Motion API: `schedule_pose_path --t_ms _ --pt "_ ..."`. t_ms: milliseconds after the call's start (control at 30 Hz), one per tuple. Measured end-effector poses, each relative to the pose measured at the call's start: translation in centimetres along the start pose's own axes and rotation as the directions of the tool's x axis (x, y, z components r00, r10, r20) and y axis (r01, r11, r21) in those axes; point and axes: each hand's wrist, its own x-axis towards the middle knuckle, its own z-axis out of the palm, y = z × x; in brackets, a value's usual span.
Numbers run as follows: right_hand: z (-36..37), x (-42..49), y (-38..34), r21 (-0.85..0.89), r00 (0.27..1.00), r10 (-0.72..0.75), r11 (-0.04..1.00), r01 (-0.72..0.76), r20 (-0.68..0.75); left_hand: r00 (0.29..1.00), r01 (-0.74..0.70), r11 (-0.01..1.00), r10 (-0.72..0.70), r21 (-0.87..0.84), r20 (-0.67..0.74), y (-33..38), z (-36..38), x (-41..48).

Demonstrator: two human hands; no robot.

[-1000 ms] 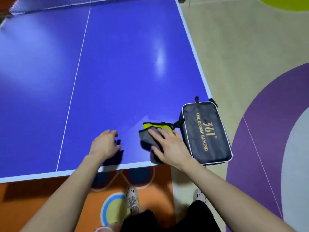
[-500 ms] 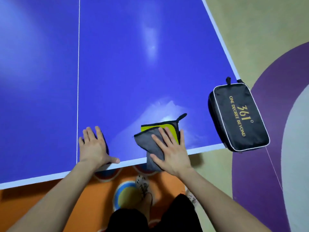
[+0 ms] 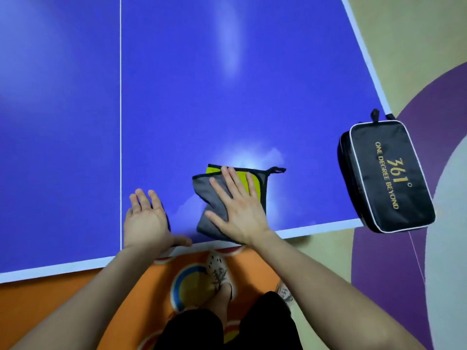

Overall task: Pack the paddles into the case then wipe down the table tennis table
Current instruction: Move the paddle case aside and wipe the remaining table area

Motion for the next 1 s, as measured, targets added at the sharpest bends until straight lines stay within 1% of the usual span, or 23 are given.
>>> schedule_pose_path --t_ms 33,67,100,133,200,233,267,300,333,367,400,467,533,567,600,633,700,767,800,833,867,933,1000 --pt "-0.2 -0.5 2.2 0.010 0.999 -0.043 0.999 0.043 -0.024 1.000 -0.003 1.000 0.003 -0.013 -0.006 -0.1 0.0 0.0" --pt "-0.5 -0.4 5.1 -0.007 0.999 -0.015 1.000 0.015 -0.047 1.000 -0.009 1.000 0.008 -0.020 -0.013 -0.2 0.1 0.0" --pt "-0.9 0.2 8.3 -0.044 0.994 0.074 0.996 -0.077 -0.083 1.000 -0.014 1.000 0.014 -0.020 -0.017 -0.3 0.2 0.0" --pt "-1.6 1.4 11.4 -0.068 0.969 0.210 0.973 -0.220 -0.128 1.000 -0.016 1.000 0.015 -0.013 -0.019 -0.4 0.5 0.1" --pt "-2.8 4.1 15.4 -0.047 0.856 0.486 0.864 -0.501 -0.176 0.999 -0.004 1.000 0.004 0.006 -0.041 -0.6 0.9 0.2" --pt "-2.8 5.6 15.5 -0.022 0.805 0.563 0.817 -0.576 -0.188 0.998 -0.001 1.000 0.002 0.010 -0.059 -0.7 1.2 0.3" --pt "-2.5 6.9 14.4 0.001 0.772 0.605 0.787 -0.617 -0.196 0.997 -0.006 1.000 0.007 0.010 -0.071 -0.7 1.5 0.4" --pt "-2.0 7.9 12.4 0.024 0.761 0.617 0.780 -0.626 -0.202 0.997 -0.013 1.000 0.014 0.008 -0.077 -0.8 1.6 0.4" --pt "-1.5 8.4 9.6 0.037 0.773 0.601 0.794 -0.607 -0.201 0.997 -0.013 1.000 0.013 0.003 -0.078 -0.8 1.6 0.3" --pt "-0.9 8.4 6.3 0.038 0.809 0.557 0.827 -0.561 -0.189 0.997 -0.011 1.000 0.011 -0.002 -0.077 -0.8 1.4 0.2" --pt "-0.3 7.9 3.1 0.036 0.859 0.482 0.874 -0.484 -0.173 0.998 -0.010 1.000 0.010 -0.005 -0.068 -0.7 1.1 0.1" --pt "0.5 5.1 -1.3 0.017 0.957 0.275 0.961 -0.274 -0.094 0.999 -0.003 1.000 0.003 -0.007 -0.036 -0.4 0.6 -0.1" --pt "0.5 1.7 -0.2 0.013 0.994 0.080 0.997 -0.079 -0.076 1.000 -0.003 1.000 0.003 -0.012 -0.022 -0.3 0.3 -0.1" --pt "0.4 0.4 2.2 0.020 0.995 0.043 0.999 -0.041 -0.090 1.000 -0.001 1.000 0.001 -0.013 -0.019 -0.3 0.3 -0.1" --pt "-0.1 -0.5 5.0 0.019 0.993 0.065 0.998 -0.063 -0.099 1.000 -0.001 1.000 0.001 -0.010 -0.017 -0.4 0.3 -0.1" --pt "-0.7 -1.0 7.9 -0.002 0.986 0.127 0.992 -0.128 -0.109 1.000 -0.003 1.000 0.003 -0.004 -0.016 -0.4 0.3 0.0" --pt "-1.8 -0.7 12.1 -0.048 0.934 0.332 0.939 -0.341 -0.133 1.000 -0.009 1.000 0.009 0.011 -0.010 -0.4 0.3 0.0" --pt "-2.0 1.2 11.8 -0.041 0.842 0.510 0.851 -0.524 -0.176 1.000 -0.006 1.000 0.006 0.022 -0.024 -0.5 0.4 0.1" --pt "-1.6 2.5 9.9 -0.008 0.807 0.561 0.820 -0.572 -0.185 1.000 -0.010 1.000 0.011 0.024 -0.024 -0.5 0.5 0.1" --pt "-1.1 3.5 7.4 0.030 0.800 0.570 0.817 -0.576 -0.185 1.000 -0.013 1.000 0.013 0.024 -0.027 -0.5 0.6 0.0" --pt "-0.5 4.4 4.3 0.057 0.826 0.535 0.844 -0.534 -0.178 0.999 -0.010 1.000 0.011 0.026 -0.037 -0.5 0.6 0.0" --pt "1.0 5.1 -1.9 0.049 0.917 0.379 0.926 -0.376 -0.128 0.999 -0.013 0.999 0.015 0.046 -0.043 -0.5 0.7 0.0" --pt "1.7 4.3 -5.0 0.074 0.971 0.225 0.973 -0.220 -0.081 0.999 -0.014 0.998 0.016 0.059 -0.036 -0.4 0.7 0.0"
